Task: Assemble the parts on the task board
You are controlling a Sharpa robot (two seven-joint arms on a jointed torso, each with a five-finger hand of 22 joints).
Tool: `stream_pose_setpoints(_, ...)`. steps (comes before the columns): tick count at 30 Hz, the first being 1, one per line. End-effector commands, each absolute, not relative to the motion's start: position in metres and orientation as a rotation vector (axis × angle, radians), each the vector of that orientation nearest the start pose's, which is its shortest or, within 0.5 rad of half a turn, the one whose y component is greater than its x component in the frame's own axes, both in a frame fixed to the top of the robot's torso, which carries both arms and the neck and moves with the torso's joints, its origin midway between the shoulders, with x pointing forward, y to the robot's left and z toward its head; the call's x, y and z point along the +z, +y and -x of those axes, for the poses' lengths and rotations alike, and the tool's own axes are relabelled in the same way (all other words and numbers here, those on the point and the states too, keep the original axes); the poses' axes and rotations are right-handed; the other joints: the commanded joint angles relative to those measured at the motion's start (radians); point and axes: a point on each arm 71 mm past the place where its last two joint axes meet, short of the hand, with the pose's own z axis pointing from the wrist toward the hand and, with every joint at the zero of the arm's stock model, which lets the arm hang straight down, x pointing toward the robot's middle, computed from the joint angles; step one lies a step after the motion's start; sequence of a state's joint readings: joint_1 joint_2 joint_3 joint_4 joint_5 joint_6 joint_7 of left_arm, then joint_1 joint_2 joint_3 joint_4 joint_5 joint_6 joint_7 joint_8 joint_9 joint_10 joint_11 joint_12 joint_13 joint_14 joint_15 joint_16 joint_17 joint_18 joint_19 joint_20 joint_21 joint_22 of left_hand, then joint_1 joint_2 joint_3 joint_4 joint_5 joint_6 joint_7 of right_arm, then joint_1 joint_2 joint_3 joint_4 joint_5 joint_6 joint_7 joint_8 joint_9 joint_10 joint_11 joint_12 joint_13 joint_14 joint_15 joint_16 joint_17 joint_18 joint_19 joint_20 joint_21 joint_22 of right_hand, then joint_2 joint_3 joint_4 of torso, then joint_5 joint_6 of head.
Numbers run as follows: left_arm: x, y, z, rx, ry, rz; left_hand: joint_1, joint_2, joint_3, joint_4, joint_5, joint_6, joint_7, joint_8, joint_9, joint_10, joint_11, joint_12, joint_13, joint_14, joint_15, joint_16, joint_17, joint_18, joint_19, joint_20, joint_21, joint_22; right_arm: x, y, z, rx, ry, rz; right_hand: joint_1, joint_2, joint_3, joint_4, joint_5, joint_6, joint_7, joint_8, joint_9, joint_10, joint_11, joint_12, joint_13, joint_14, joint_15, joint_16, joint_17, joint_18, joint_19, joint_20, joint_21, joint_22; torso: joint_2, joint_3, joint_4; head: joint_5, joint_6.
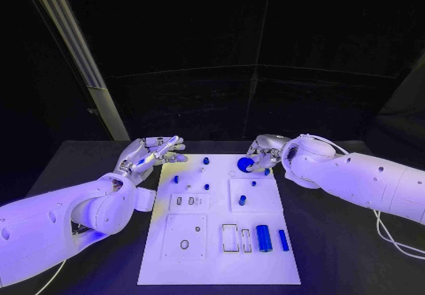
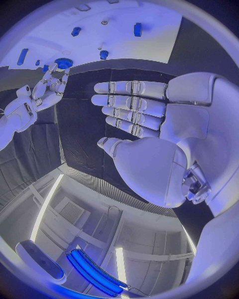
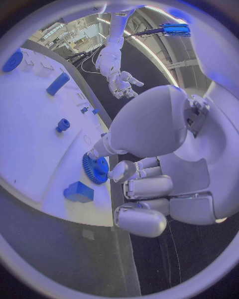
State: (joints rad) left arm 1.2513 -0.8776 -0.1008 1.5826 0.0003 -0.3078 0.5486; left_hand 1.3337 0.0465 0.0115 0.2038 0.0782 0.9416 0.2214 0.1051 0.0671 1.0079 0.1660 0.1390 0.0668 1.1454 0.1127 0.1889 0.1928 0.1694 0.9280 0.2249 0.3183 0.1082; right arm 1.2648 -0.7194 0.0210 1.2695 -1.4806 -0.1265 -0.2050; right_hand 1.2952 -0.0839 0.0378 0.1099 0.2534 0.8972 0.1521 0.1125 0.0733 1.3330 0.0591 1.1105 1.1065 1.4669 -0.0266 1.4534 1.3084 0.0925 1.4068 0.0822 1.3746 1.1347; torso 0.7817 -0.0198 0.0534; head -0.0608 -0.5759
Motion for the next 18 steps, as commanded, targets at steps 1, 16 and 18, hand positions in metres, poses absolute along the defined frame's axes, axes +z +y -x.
stream_pose_setpoints(1, -0.1601, 0.2088, -0.4787, -1.658, 1.319, 0.985, 0.012, 0.000, 0.001, -0.007, -0.002, 0.006, -0.004, -0.006, -0.001, 0.005, 0.000, -0.007, -0.001, -0.002, 0.000, -0.004, 0.002, 0.015, 0.008, 0.001, -0.002, -0.001, -0.1604, -0.2187, -0.5487, 0.388, 1.783, 0.113, 0.012, 0.001, -0.004, 0.000, -0.005, 0.001, -0.002, 0.005, 0.001, 0.011, -0.001, 0.012, 0.010, 0.059, 0.006, 0.008, 0.021, -0.012, 0.008, -0.001, 0.008, 0.004, 0.000, 0.0001, -0.0014, 0.000, -0.002)
stream_pose_setpoints(16, -0.1603, 0.2090, -0.4790, -1.657, 1.320, 0.986, 0.013, 0.001, 0.002, -0.008, -0.002, 0.006, -0.004, -0.006, -0.001, 0.005, 0.000, -0.008, -0.001, -0.001, 0.000, -0.005, 0.002, 0.015, 0.009, 0.000, -0.003, -0.002, -0.1575, -0.2119, -0.5484, 0.320, 1.731, 0.192, 0.031, 0.037, -0.004, -0.003, -0.023, 0.064, -0.017, 0.047, 0.008, 0.104, -0.012, 0.202, 0.204, 0.075, -0.002, 0.049, 0.108, -0.028, 0.039, -0.007, 0.052, 0.092, 0.000, 0.0001, -0.0011, -0.003, -0.003)
stream_pose_setpoints(18, -0.1604, 0.2089, -0.4791, -1.657, 1.320, 0.986, 0.013, 0.001, 0.002, -0.008, -0.002, 0.006, -0.004, -0.006, -0.001, 0.005, 0.000, -0.008, -0.001, -0.001, 0.000, -0.005, 0.002, 0.015, 0.009, 0.000, -0.003, -0.002, -0.1573, -0.2105, -0.5485, 0.303, 1.724, 0.212, 0.038, 0.041, 0.002, -0.009, -0.059, 0.070, -0.017, 0.048, 0.007, 0.115, -0.013, 0.227, 0.230, 0.077, -0.003, 0.055, 0.120, -0.031, 0.045, -0.008, 0.061, 0.110, 0.000, 0.0001, -0.0012, -0.004, -0.004)
